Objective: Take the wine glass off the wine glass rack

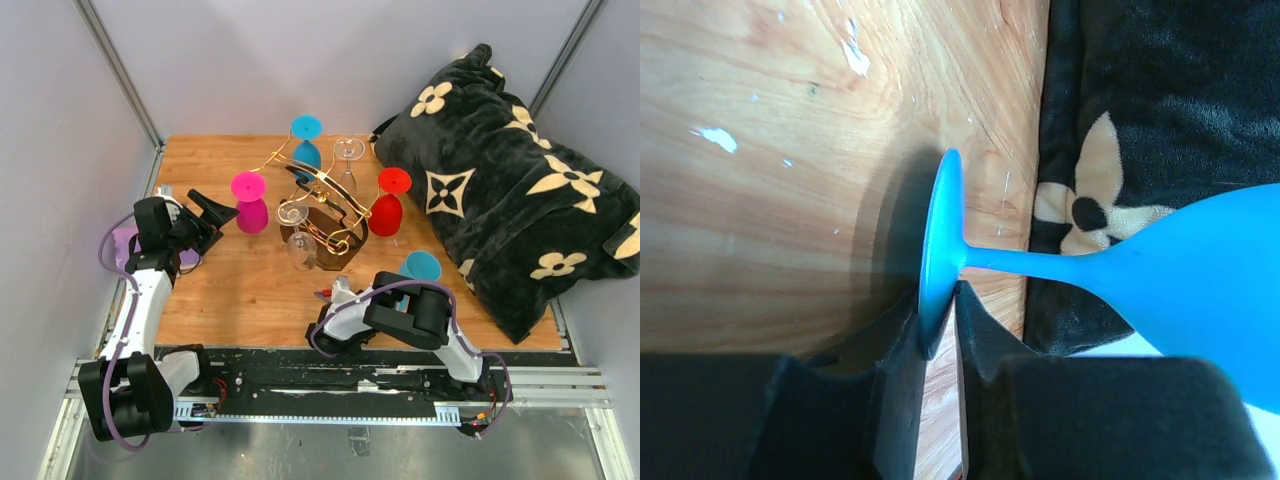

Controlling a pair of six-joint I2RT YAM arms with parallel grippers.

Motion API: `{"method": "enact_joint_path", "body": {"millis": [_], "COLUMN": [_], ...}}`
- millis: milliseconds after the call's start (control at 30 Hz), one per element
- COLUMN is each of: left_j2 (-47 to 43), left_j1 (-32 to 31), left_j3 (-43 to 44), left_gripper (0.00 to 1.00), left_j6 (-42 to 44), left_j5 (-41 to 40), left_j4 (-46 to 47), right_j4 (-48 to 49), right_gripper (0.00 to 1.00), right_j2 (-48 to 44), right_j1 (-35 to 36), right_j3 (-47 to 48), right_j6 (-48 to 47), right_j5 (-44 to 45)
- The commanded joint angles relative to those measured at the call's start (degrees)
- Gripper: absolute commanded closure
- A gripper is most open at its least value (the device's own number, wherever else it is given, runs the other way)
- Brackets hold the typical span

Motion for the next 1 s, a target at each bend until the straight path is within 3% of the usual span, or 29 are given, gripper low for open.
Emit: {"method": "enact_joint_path", "body": {"millis": [0, 300, 733, 833, 967], "left_j2": [-0.5, -0.6, -0.5, -0.6, -1.0], "left_j1": [-0.6, -0.6, -0.6, -0.6, -0.6], "left_j3": [0.6, 0.4, 0.3, 0.4, 0.5], "left_gripper": [0.04, 0.04, 0.04, 0.04, 0.04], "left_j6": [1.3, 1.2, 1.9, 2.1, 2.4], "left_j5": [0.3, -0.4, -1.2, -1.4, -2.4], "left_j4": [-0.1, 0.0, -0.3, -0.5, -0.8], "right_j4": [7.8, 19.5, 25.3, 24.9, 24.8], "right_gripper": [0.77, 0.62, 0.52, 0.44, 0.26], "right_j2": [10.5, 4.3, -3.7, -5.6, -8.1], "right_j1": [1.0, 3.9, 9.6, 11.3, 14.1], "right_j3": [-1.5, -5.8, -6.7, -6.2, -5.2], "right_j6": [4.6, -5.6, -11.7, -12.2, -12.9], "right_j5": [-6.6, -12.8, -25.9, -27.9, -30.4]}}
